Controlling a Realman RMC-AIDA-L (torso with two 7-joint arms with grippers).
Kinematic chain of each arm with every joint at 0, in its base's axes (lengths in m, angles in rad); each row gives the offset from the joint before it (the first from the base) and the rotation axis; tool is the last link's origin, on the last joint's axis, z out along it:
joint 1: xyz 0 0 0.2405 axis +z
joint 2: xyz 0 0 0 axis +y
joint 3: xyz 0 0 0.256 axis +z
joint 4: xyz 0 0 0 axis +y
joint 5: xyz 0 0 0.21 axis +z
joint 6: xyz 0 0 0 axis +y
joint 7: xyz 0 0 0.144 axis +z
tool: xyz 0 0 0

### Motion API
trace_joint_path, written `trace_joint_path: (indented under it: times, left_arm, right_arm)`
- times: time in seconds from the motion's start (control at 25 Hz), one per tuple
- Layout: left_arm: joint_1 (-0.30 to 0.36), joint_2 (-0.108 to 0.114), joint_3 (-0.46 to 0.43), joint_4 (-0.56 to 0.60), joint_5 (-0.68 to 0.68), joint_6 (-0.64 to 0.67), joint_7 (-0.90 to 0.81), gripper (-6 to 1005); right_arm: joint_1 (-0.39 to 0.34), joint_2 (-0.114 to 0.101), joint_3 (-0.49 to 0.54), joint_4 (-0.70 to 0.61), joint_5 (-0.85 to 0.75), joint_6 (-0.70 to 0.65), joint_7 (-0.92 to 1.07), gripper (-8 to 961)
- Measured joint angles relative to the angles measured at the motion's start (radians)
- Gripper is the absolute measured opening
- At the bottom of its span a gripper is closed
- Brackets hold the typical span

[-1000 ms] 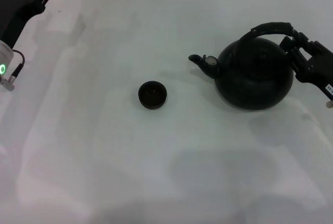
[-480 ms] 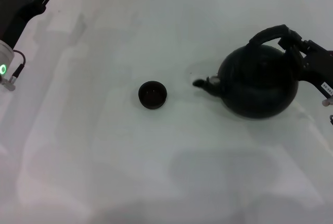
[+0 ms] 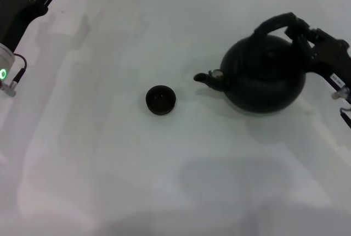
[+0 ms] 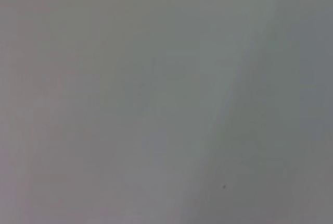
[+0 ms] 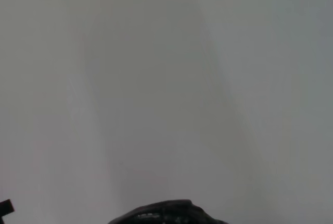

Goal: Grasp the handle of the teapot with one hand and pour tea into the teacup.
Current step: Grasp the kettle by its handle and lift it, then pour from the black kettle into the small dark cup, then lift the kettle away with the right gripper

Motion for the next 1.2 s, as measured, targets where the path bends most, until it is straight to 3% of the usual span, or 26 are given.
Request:
trace_joint_path:
  times: [0.28,0.44,1.2]
  left_arm:
    - [-0.001,-0.001,0.002,-0.001,0.004,0.000,-0.031,871]
    - [0.003,0.000,0.002,-0.002,0.005,0.000,-0.035,871]
    - [0.006,0.003,0.024,-0.005,0.000,-0.003,-0.039,871]
  right_arm:
    - [0.107,-0.003,-0.006,-0.002,-0.025,0.030,-0.038,189]
    - [0.131,-0.004,-0.007,-0.002,-0.034,0.047,-0.070,190]
    - [0.156,-0.001,-0.008,-0.042,-0.060,0.063,-0.303,173]
